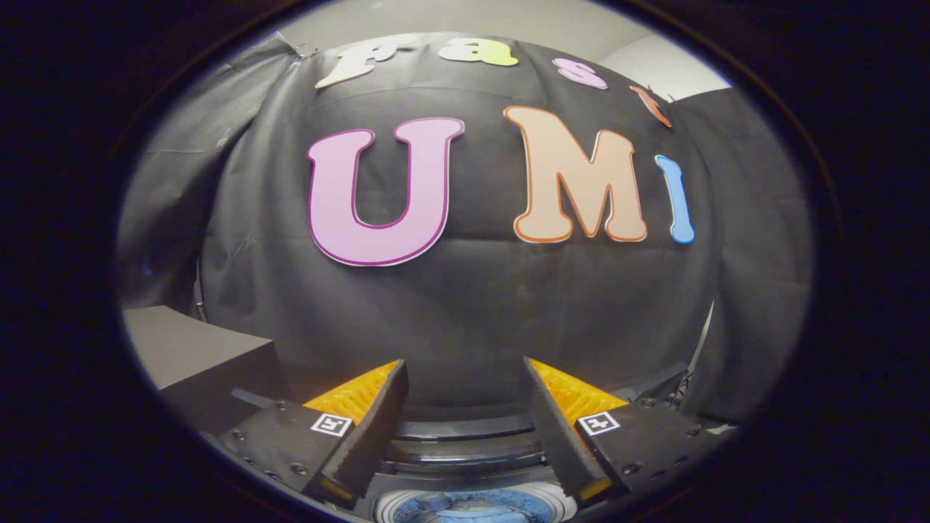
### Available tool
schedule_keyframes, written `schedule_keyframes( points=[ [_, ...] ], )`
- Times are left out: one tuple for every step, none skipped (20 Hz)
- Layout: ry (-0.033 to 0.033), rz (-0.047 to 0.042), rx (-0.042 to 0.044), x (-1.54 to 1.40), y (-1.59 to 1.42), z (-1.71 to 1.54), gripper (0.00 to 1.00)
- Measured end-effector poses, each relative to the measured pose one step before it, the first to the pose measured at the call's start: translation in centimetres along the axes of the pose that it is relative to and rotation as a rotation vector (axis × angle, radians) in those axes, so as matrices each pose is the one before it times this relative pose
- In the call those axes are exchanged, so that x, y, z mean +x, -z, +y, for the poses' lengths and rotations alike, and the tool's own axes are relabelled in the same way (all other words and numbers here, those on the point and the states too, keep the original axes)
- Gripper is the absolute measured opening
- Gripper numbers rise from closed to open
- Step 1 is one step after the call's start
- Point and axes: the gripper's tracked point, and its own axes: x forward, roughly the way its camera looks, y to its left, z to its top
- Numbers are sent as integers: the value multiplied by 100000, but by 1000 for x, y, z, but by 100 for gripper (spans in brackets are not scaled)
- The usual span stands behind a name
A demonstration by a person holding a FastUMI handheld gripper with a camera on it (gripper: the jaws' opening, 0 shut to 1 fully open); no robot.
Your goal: Put the clothes into the washing machine and then close the washing machine lid.
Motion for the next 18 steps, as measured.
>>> schedule_keyframes(
  points=[
    [94,-396,106,-122,-63,-9,97],
    [-45,-312,-20,-200,10,17,97],
    [-97,-349,151,-75,66,-14,97],
    [34,-259,123,-105,99,-47,97],
    [18,43,-154,-147,29,-49,97],
    [-69,8,-161,-248,117,-10,97],
    [-83,-106,73,-71,83,39,97],
    [2,-159,-17,-83,10,-25,97],
    [95,-22,-111,-78,17,-40,97],
    [40,-89,-93,-268,56,-15,97],
    [-67,-126,-76,-227,21,-34,97],
    [100,-332,225,-147,205,27,97],
    [-49,-520,-142,-145,-13,-69,97],
    [-74,-418,-157,-228,76,-8,97],
    [-296,-54,-243,-177,118,23,97],
    [-28,506,460,-243,17,-111,97],
    [357,479,343,-107,187,-61,97],
    [260,418,-151,-291,94,-39,97]
  ],
)
